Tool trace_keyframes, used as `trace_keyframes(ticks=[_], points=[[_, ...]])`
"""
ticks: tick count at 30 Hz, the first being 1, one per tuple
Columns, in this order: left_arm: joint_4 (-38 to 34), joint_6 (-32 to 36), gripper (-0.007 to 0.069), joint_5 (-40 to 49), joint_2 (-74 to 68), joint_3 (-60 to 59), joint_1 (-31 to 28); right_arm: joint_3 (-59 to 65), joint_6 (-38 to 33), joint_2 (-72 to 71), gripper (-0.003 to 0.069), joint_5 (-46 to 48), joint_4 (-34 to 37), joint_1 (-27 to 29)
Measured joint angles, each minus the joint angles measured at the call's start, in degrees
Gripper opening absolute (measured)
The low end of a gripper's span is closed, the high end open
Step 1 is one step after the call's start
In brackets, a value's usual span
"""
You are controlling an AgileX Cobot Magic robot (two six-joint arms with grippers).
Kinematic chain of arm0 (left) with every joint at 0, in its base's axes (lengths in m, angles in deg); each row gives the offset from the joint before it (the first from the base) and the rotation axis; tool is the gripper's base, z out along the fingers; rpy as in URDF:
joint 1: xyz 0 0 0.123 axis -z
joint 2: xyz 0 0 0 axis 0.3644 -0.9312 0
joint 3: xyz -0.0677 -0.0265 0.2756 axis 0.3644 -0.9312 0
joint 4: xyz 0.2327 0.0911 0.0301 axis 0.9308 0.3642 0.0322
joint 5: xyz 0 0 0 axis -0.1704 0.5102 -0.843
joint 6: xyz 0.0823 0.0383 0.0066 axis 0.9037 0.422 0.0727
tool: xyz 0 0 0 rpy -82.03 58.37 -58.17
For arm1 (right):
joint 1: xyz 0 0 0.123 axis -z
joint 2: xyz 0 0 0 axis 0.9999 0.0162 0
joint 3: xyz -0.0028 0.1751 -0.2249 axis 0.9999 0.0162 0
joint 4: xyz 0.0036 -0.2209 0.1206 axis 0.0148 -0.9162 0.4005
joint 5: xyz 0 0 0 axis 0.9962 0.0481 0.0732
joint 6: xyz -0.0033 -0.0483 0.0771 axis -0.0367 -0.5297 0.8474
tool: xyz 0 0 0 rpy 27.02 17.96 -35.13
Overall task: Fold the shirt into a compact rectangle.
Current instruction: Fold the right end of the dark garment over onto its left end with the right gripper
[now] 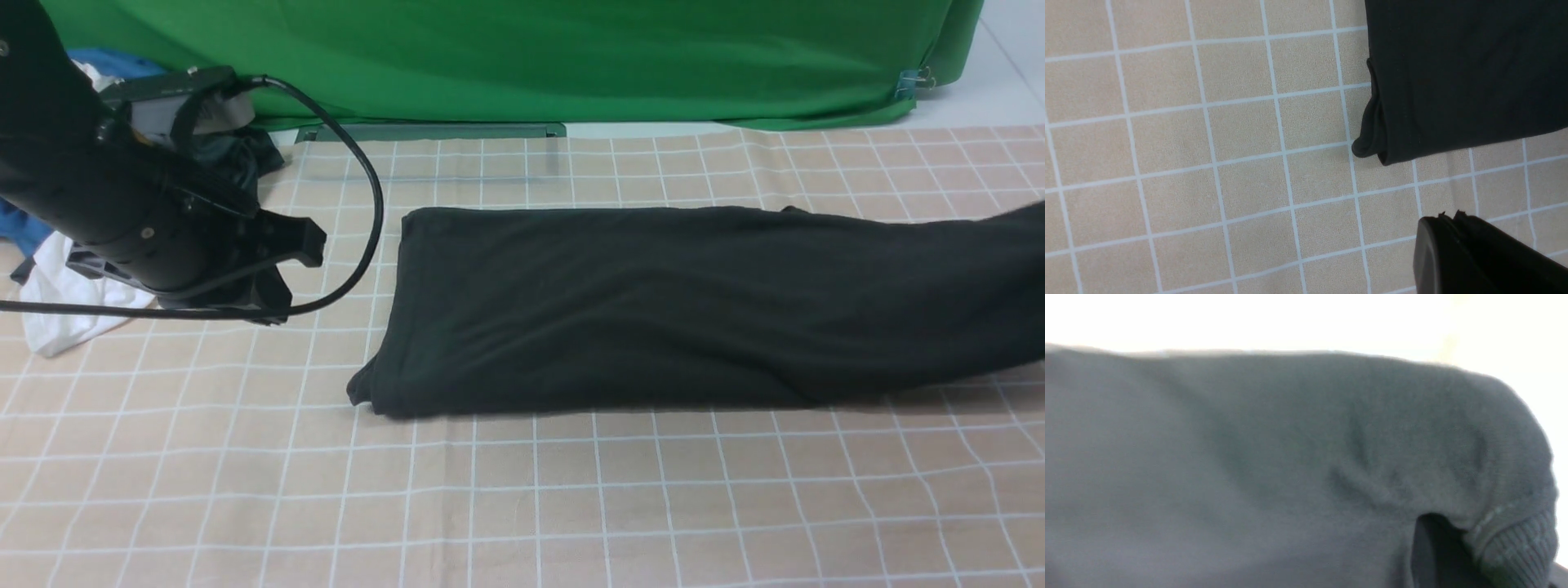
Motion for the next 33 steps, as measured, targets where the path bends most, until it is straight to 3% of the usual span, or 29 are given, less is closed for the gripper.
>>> trace_keyframes(ticks=[5,11,19,25,33], points=[[-1.72,0.93,0.0019,0.00,0.13,0.00,0.00,-4.93,0.00,-1.35,0.0087,0.26,6.58,-7.21],[-3.49,1.98,0.0019,0.06,0.18,0.00,0.00,-10.41,2.06,-1.04,0.0087,-0.83,11.54,-22.61],[-7.42,4.05,0.0019,0.00,0.18,0.00,0.00,-13.41,5.71,4.36,0.0087,-6.94,18.40,-36.42],[-7.99,4.74,0.0019,0.00,0.18,0.00,0.00,-13.64,9.02,10.13,0.0087,-13.60,22.65,-43.37],[-8.14,5.57,0.0019,0.00,0.18,0.00,0.00,-13.64,15.49,16.54,0.0118,-24.79,25.29,-47.99]])
